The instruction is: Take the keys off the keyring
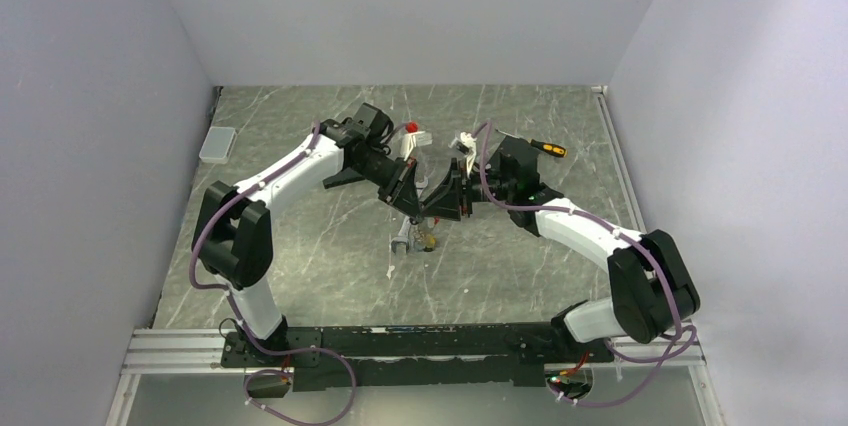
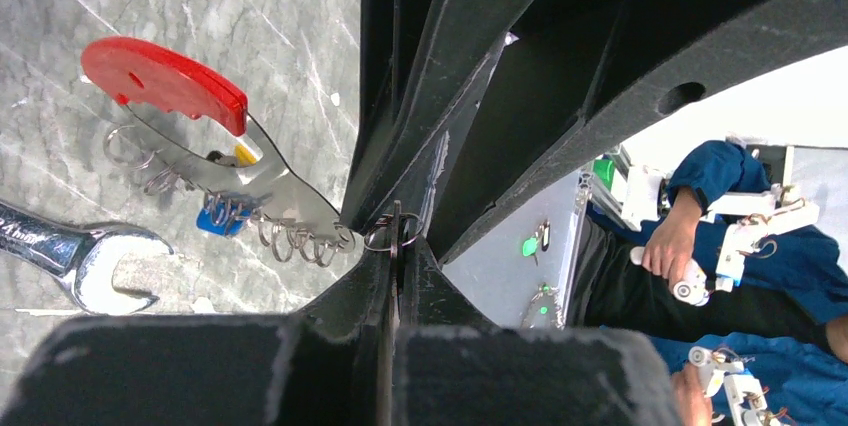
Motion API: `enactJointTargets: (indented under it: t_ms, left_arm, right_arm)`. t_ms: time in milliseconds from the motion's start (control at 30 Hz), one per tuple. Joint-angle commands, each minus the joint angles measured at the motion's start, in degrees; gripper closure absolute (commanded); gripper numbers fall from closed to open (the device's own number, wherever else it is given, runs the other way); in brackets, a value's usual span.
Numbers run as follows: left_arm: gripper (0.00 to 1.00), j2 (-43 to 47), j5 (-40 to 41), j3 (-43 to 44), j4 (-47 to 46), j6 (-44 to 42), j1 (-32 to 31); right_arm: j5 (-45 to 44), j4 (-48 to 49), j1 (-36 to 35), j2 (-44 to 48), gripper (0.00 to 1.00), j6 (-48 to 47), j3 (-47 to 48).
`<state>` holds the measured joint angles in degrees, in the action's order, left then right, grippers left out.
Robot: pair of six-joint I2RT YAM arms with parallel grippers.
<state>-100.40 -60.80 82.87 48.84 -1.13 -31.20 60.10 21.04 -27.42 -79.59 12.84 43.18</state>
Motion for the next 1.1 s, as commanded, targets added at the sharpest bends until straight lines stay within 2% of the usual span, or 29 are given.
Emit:
enactJointTargets:
  t_ms: [0, 200, 433, 633, 800, 1067]
  left_arm:
    - [1.0, 2.09, -9.21, 1.51, 1.58, -4.04, -0.96]
    - [1.0, 3.59, -8.02, 0.85, 2.51, -5.49, -0.95]
    - [1.0, 3.56, 3.79, 2.47, 5.04, -2.03, -1.05]
    - [1.0, 3.6, 13.41, 4.37, 10.94, -0.66, -0.98]
    - [1.0, -1.43, 20.32, 12.81, 23.35, -2.21, -1.06]
    - [1.0, -5.55, 21.08, 19.59, 31.1, -4.22, -1.41]
  right_arm:
    - [0.66, 2.49, -0.03, -1.09, 0.69, -2.51, -0.09]
    - [3.26, 5.63, 0.25, -1.35, 0.7, -0.91, -1.31]
    - [1.12, 8.55, 1.82, 1.16, 0.55, 1.02, -2.97]
    - [-5.79, 6.66, 1.93, 2.88, 0.51, 0.17, -2.94]
    - [-8.11, 7.7, 1.77, 3.23, 0.51, 0.24, -3.56]
    - [-8.56, 9.91, -1.41, 2.73, 0.51, 0.31, -3.98]
